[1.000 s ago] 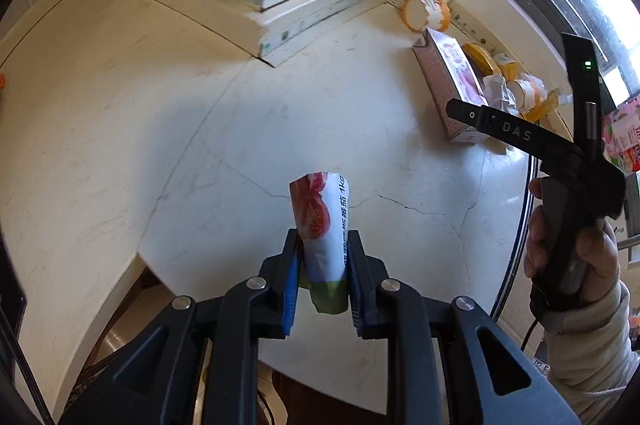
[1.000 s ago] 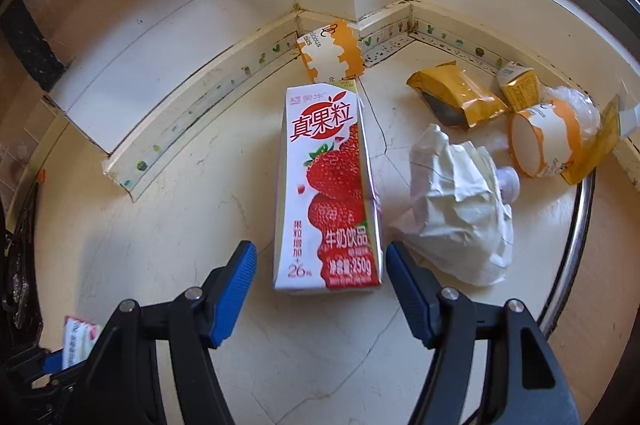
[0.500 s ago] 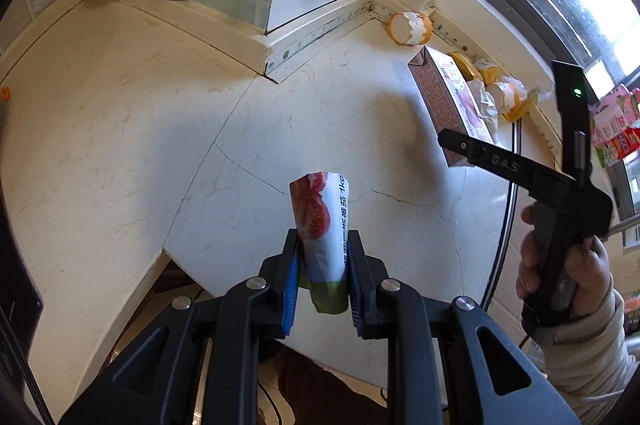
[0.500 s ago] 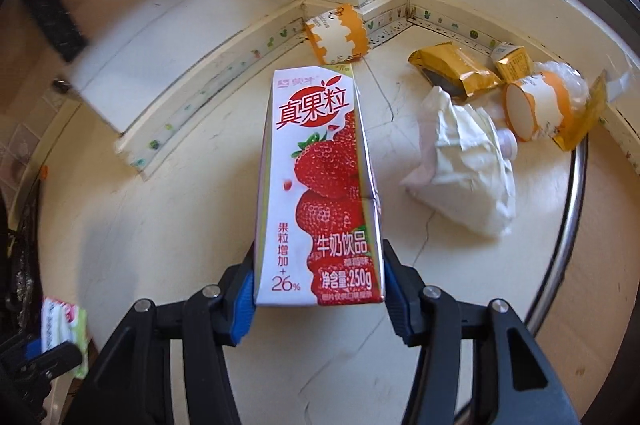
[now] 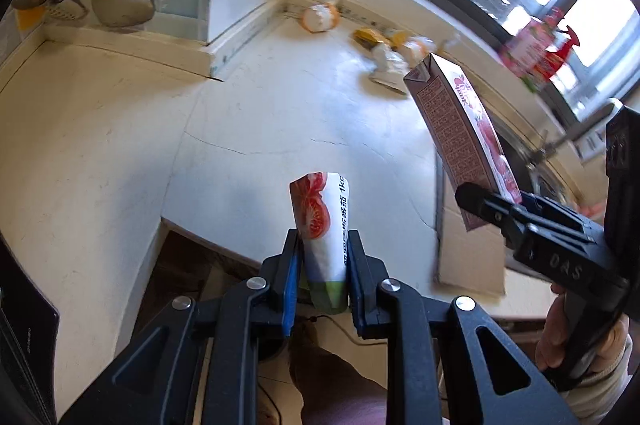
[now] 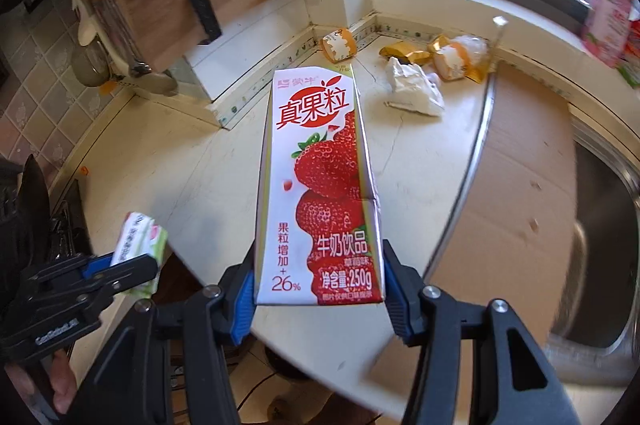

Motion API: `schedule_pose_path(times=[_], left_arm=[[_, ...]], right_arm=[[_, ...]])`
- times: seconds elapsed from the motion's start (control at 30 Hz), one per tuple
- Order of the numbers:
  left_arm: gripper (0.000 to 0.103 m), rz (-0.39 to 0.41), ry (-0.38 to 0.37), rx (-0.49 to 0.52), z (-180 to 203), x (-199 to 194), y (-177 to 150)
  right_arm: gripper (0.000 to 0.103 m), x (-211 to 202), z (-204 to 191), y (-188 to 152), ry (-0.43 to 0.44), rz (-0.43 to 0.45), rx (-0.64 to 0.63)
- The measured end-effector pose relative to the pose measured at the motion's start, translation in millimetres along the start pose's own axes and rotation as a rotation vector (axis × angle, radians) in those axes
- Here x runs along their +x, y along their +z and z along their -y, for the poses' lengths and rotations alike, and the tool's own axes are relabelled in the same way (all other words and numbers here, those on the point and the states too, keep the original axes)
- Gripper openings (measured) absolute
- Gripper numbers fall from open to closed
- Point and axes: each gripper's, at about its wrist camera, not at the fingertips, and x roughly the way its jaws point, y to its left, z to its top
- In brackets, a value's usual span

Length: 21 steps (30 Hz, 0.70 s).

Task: Collect trash
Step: 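Carry both juice cartons down over the black floor bin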

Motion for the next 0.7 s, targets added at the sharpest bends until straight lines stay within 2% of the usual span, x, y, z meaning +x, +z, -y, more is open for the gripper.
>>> schedule_pose_path(times=[0.13, 0.23, 0.43, 0.53, 0.7], left_arm=[[0.019, 0.012, -0.089, 0.048, 7, -19, -28], [0.019, -0.007, -0.152, 0.071, 13, -27, -53], [0.019, -0.056, -0.211, 0.117, 21, -43, -105], [0.019, -0.093, -0.212, 0.13, 22, -42, -131], [0.019, -0.197, -0.173, 0.086, 3, -15, -169]], right_arm=[[0.054, -44, -26, -46, -0.066, 0.049, 0.022], [0.054, -67, -36, -80, -0.106, 0.048, 0.058], [0.054, -103, -56, -140, -0.137, 0.04, 0.093], [0.054, -103, -68, -170, -0.132, -0.017, 0.089], [0.054, -66, -77, -212, -0.089, -0.172, 0.092]])
